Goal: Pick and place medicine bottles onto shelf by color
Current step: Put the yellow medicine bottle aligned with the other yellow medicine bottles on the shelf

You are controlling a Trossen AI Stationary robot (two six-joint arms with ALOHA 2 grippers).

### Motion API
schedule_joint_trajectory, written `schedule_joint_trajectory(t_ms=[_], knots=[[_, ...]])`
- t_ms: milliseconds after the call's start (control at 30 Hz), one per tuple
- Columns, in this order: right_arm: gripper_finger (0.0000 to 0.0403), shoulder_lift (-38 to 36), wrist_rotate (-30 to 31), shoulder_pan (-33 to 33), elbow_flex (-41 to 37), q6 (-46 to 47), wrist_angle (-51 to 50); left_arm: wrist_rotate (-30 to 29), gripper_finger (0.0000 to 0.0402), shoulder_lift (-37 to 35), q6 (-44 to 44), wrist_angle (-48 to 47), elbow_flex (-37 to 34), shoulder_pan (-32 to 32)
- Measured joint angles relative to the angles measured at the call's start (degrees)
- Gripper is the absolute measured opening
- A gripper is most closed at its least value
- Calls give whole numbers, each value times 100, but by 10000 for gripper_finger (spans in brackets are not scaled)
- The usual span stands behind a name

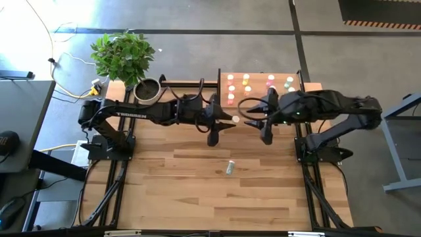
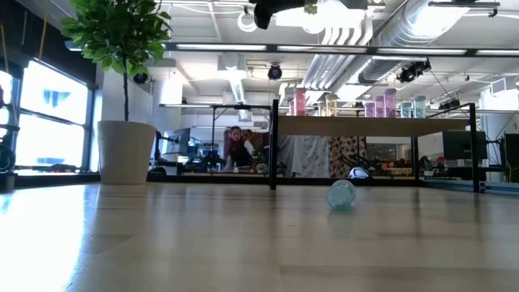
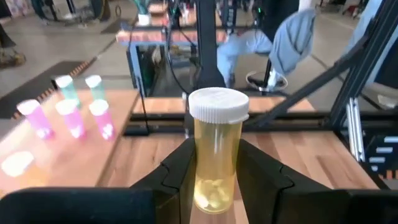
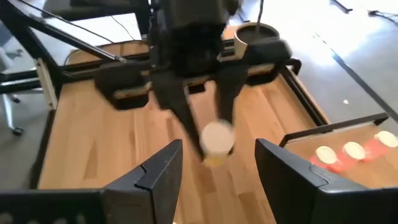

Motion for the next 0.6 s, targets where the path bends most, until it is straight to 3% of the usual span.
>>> schedule_joint_trajectory(t_ms=[367, 600], knots=[[193, 454, -800, -442, 0, -236, -8, -120, 92, 171, -2, 87, -4, -76], [193, 735, -871, -519, -2, -237, -26, -126, 92, 169, -2, 100, -4, -76]])
